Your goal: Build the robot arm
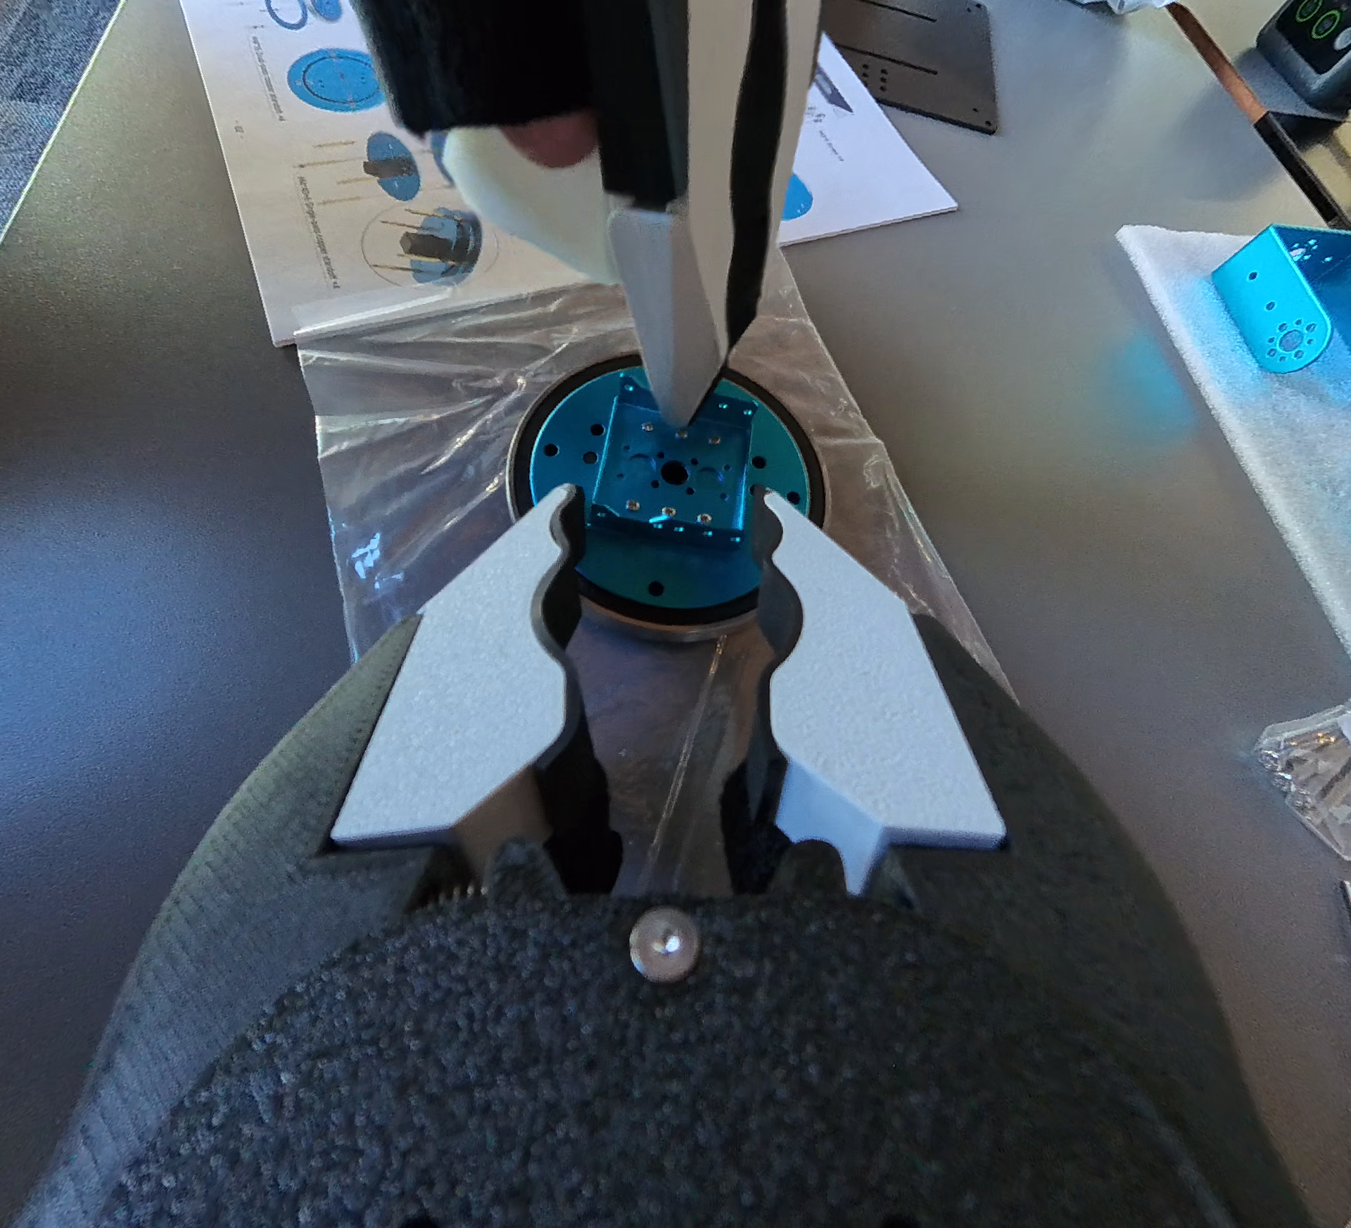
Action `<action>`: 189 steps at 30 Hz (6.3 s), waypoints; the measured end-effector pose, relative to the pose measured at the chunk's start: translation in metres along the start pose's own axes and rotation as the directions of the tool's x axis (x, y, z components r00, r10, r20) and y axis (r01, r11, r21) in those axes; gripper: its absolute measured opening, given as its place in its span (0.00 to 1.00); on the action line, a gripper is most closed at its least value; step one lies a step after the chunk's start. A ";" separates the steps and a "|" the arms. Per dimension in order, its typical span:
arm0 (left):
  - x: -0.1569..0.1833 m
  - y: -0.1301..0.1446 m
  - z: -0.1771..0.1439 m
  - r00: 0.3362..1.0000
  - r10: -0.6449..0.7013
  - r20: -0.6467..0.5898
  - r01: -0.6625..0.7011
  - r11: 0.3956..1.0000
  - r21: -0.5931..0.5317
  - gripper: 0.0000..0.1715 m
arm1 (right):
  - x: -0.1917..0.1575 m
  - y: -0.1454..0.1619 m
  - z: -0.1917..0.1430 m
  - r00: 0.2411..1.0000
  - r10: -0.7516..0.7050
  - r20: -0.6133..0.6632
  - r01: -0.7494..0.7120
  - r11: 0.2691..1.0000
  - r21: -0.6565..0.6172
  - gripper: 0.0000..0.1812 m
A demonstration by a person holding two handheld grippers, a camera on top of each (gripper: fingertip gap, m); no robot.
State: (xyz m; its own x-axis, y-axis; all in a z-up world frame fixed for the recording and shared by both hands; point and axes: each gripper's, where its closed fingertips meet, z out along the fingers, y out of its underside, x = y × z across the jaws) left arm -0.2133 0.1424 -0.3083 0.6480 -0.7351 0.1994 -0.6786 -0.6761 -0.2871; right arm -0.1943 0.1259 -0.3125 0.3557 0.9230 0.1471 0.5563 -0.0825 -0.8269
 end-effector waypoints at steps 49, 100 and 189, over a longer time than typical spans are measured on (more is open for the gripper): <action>0.079 0.094 -0.085 0.988 0.153 0.014 -0.117 0.688 0.716 0.15 | -0.056 -0.169 -0.132 0.996 0.058 -0.063 -0.047 0.986 0.161 0.36; 0.115 0.233 -0.145 0.998 0.030 0.061 -0.066 0.645 0.761 0.16 | 0.002 0.015 -0.147 0.680 0.378 -0.628 -0.153 0.911 0.383 0.22; -0.031 0.217 -0.247 0.953 -0.219 0.209 -0.057 0.549 0.834 0.20 | -0.015 0.019 -0.109 0.833 0.397 -0.386 -0.303 0.910 0.282 0.28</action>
State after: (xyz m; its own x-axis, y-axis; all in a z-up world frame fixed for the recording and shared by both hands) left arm -0.4661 0.0065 -0.1450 0.8383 -0.5423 0.0569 -0.1208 -0.2865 -0.9504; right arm -0.1069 0.0694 -0.2713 0.8068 0.5908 0.0042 0.1869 -0.2485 -0.9504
